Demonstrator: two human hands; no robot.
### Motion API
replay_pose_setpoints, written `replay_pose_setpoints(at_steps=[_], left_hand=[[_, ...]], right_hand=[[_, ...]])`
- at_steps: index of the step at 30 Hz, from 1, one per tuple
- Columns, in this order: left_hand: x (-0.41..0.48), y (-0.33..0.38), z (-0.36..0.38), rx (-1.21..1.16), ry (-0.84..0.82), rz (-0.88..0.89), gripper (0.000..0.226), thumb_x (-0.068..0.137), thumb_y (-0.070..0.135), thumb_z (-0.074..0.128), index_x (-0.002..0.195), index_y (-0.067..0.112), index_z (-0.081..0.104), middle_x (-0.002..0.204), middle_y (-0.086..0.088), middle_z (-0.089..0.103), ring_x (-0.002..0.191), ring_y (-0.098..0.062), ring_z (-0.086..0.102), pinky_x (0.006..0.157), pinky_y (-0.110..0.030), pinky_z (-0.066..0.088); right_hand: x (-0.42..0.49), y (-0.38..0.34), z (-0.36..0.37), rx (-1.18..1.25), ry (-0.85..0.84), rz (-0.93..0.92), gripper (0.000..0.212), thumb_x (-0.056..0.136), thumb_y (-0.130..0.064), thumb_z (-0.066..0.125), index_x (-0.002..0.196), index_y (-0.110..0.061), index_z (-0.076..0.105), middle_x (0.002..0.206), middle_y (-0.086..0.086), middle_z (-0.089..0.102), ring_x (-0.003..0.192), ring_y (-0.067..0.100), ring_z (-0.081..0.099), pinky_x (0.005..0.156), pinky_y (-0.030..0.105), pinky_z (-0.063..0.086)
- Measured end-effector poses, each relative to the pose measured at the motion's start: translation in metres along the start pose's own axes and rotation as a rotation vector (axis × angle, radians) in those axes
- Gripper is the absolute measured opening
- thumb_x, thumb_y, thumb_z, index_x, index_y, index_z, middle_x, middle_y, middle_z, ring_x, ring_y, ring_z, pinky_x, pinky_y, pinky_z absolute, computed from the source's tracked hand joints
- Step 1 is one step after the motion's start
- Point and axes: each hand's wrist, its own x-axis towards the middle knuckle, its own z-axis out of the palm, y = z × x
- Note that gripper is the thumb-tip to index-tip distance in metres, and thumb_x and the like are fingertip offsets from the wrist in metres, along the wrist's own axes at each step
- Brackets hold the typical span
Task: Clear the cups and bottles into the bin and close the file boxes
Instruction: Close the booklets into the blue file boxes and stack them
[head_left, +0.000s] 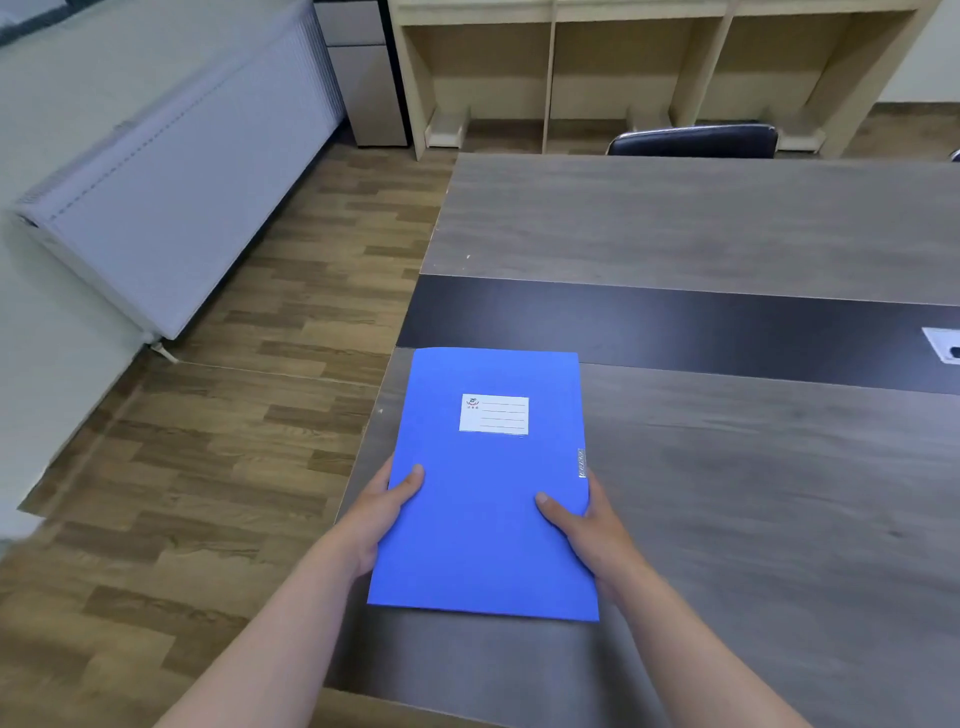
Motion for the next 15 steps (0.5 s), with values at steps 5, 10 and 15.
replay_pose_setpoints(at_steps=[5, 10, 15], left_hand=[[0.026, -0.003, -0.01, 0.022, 0.002, -0.042, 0.043, 0.097, 0.042, 0.065, 0.138, 0.039, 0.054, 0.119, -0.003, 0.077, 0.104, -0.033, 0.076, 0.089, -0.06, 0.059], [0.035, -0.016, -0.011, 0.04, 0.018, -0.018, 0.045, 0.098, 0.042, 0.065, 0.141, 0.041, 0.052, 0.12, 0.0, 0.077, 0.102, -0.03, 0.077, 0.085, -0.055, 0.061], [0.035, -0.013, -0.02, 0.052, -0.02, -0.005, 0.044, 0.1, 0.04, 0.062, 0.142, 0.044, 0.05, 0.119, 0.001, 0.077, 0.101, -0.03, 0.077, 0.079, -0.051, 0.063]], right_hand=[[0.015, 0.02, 0.011, -0.044, 0.082, 0.017, 0.055, 0.079, -0.038, 0.081, 0.13, -0.041, 0.057, 0.122, -0.009, 0.074, 0.108, 0.022, 0.074, 0.094, 0.053, 0.058], [0.017, 0.03, 0.012, -0.111, 0.134, 0.012, 0.054, 0.082, -0.038, 0.079, 0.13, -0.044, 0.056, 0.121, -0.013, 0.074, 0.109, 0.017, 0.073, 0.094, 0.05, 0.058], [0.012, 0.033, 0.023, -0.078, 0.166, 0.029, 0.05, 0.085, -0.032, 0.079, 0.129, -0.041, 0.058, 0.122, -0.009, 0.074, 0.108, 0.02, 0.074, 0.094, 0.051, 0.059]])
